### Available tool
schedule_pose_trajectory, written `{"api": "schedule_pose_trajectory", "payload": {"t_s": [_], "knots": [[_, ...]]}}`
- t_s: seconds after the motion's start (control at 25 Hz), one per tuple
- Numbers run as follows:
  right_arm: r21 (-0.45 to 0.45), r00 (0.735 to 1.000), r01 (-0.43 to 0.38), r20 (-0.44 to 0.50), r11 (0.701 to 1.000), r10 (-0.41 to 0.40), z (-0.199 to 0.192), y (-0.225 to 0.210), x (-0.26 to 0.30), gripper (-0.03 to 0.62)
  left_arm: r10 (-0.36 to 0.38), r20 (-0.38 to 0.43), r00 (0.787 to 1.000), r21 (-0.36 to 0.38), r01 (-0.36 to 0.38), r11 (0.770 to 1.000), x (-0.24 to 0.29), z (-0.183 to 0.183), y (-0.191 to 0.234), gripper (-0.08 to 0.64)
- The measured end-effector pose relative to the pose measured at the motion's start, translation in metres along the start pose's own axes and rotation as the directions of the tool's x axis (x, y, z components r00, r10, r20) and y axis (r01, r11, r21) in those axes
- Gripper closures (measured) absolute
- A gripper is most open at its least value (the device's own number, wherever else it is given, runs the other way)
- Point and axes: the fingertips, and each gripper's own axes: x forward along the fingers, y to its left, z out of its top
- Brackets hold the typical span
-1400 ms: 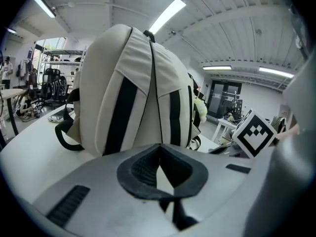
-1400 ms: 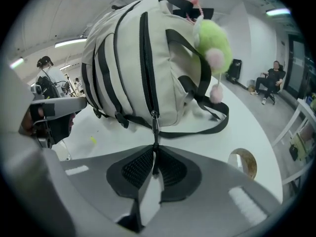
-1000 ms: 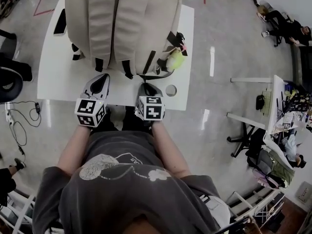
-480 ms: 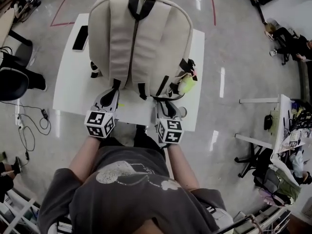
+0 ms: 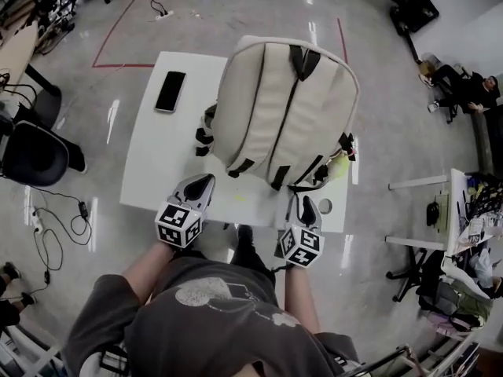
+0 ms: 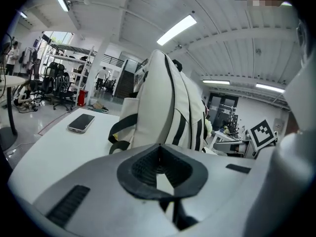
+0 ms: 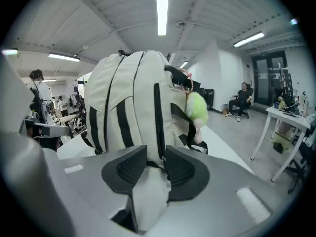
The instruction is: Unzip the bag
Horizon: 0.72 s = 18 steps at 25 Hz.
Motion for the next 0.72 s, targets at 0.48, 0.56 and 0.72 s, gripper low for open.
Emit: {"api": "schedule_pose_trajectory", "payload": {"t_s": [0.48, 0.56, 0.72], "knots": [[0.090, 0.976, 0.202, 0.068, 0.975, -0.208, -0.040, 0.092, -0.092, 0.482, -0.172, -0.007, 0.985, 0.037, 0.172, 0.984, -0.092, -0.004, 0.045, 0.554], [0.082, 0.967, 0.240, 0.066, 0.967, -0.245, -0.051, 0.101, -0.115, 0.487, -0.211, -0.036, 0.977, 0.042, 0.212, 0.976, -0.101, -0.013, 0.044, 0.554], [0.099, 0.950, 0.305, 0.037, 0.947, -0.310, -0.076, 0.101, -0.158, 0.500, -0.272, -0.078, 0.959, 0.036, 0.276, 0.961, -0.105, -0.031, 0.035, 0.554]]}}
